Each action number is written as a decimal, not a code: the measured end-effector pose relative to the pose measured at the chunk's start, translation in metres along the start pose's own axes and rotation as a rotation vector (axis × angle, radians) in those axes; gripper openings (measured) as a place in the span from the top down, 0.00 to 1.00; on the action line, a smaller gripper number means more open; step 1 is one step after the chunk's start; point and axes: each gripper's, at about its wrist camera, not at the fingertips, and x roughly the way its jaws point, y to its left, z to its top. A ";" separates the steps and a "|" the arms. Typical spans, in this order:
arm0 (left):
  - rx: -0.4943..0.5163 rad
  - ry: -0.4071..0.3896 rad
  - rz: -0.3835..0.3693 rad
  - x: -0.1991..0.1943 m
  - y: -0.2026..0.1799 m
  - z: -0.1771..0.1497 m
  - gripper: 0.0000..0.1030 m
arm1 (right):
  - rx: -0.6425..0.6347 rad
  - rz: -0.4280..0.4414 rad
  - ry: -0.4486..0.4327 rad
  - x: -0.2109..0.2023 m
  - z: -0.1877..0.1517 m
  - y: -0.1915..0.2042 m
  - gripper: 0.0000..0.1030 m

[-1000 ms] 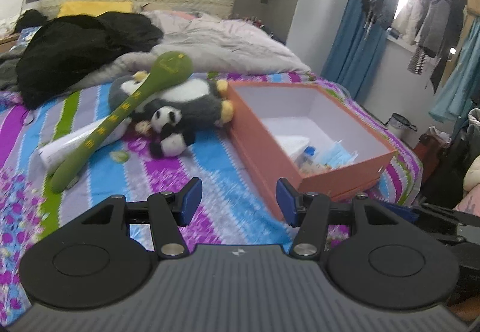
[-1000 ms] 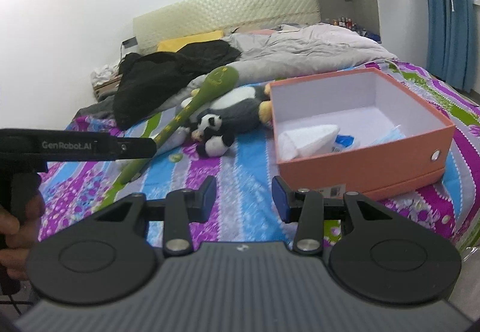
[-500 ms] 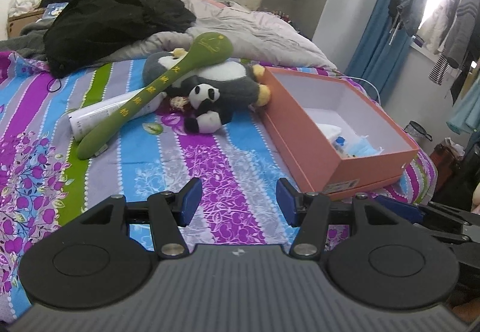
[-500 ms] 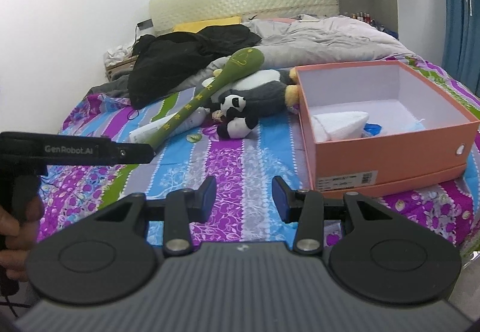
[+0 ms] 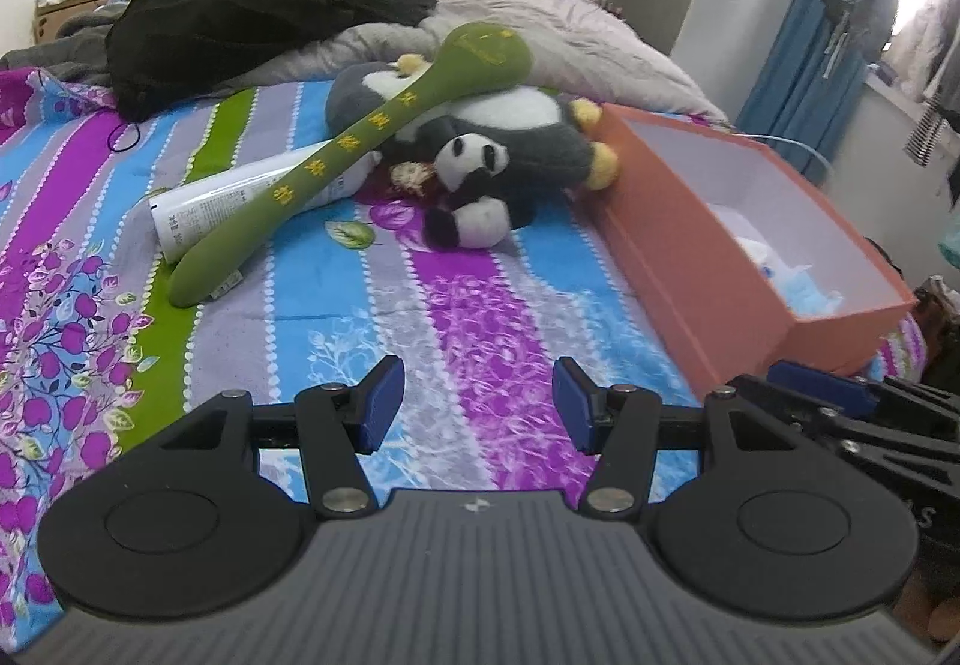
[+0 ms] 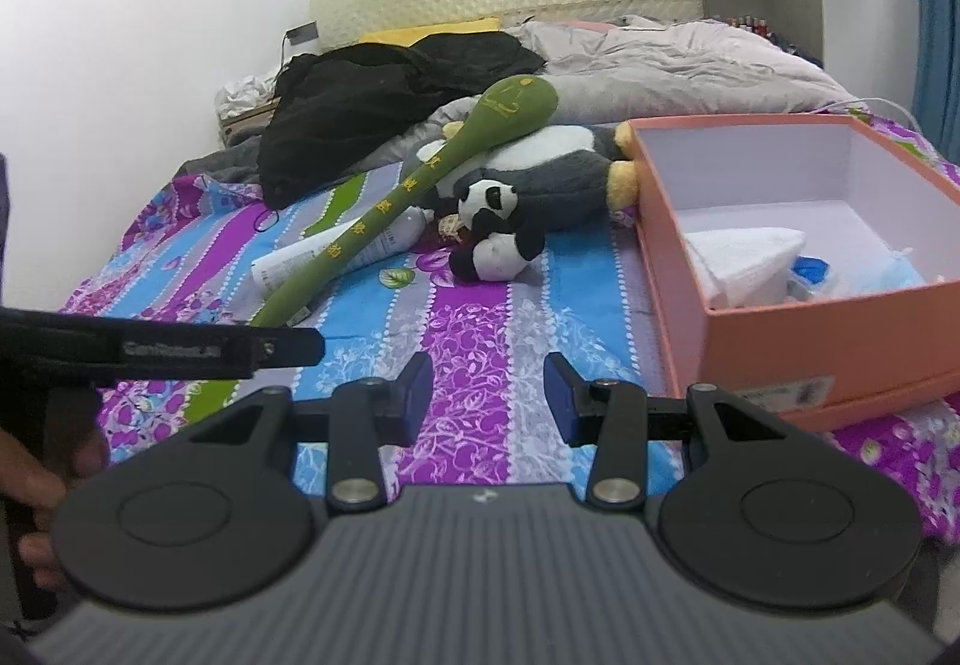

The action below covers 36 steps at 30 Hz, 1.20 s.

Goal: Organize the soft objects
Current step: 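Reach both tools under the green stick plush toward the small panda and candy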

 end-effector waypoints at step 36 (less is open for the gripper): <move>-0.218 -0.127 -0.016 0.234 0.078 0.095 0.41 | 0.094 0.106 0.020 0.264 0.050 -0.052 0.40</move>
